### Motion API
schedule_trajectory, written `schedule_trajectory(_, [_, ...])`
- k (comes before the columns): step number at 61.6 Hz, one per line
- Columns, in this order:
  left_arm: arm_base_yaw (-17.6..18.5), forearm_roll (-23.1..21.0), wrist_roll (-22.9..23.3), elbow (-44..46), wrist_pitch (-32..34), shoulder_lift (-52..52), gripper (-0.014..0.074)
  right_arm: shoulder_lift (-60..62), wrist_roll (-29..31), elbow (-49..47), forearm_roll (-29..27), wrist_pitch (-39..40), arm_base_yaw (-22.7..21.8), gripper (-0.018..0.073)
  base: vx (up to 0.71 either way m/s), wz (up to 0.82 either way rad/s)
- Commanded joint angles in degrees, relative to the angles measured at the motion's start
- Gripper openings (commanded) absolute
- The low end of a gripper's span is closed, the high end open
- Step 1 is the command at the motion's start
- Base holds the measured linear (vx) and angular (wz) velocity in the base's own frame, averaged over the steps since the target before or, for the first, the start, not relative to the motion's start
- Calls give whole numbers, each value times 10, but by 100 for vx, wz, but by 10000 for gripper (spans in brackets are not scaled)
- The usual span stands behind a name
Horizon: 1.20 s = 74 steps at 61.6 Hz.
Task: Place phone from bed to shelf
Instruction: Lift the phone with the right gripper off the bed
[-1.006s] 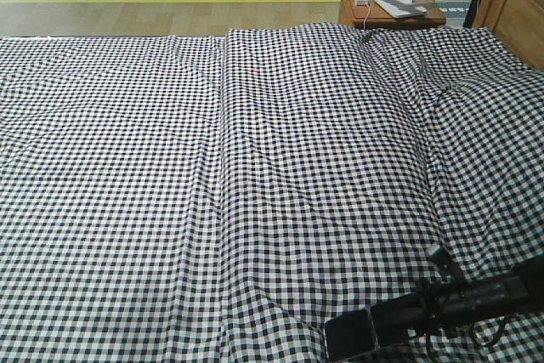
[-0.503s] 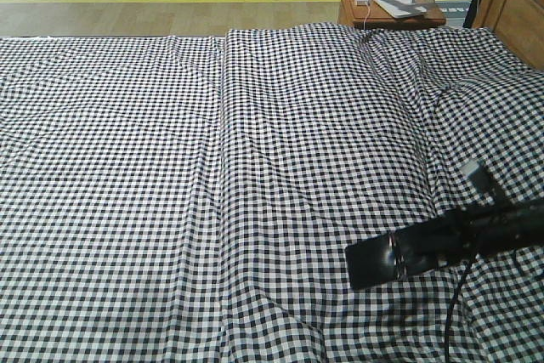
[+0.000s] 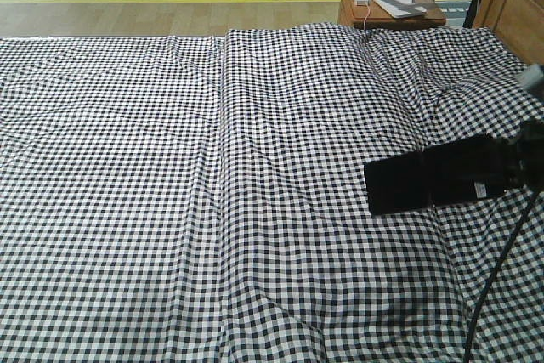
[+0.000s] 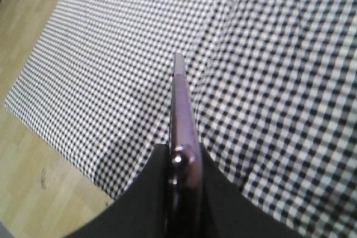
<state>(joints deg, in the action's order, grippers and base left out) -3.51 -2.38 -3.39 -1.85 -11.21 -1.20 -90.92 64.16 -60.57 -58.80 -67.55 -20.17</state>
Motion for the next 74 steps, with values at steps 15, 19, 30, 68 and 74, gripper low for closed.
schedule_trajectory(15, [-1,-6,0,-4,40,-3,1,123,-9,-10,-89,-63,111,-2,0,0])
schedule_trajectory(19, [-1,-6,0,-4,40,-3,1,134,-18,-10,-96,-63,142,-2,0,0])
schedule_trajectory(30, [-1,-6,0,-4,40,-3,1,155,-37,-10,-96,-63,226,-2,0,0])
schedule_trajectory(68, [-1,-6,0,-4,40,-3,1,169,-33,-10,-111,-63,345,-2,0,0])
schedule_trajectory(74, [-1,-6,0,-4,40,-3,1,169,-33,-10,-111,-63,345,-2,0,0])
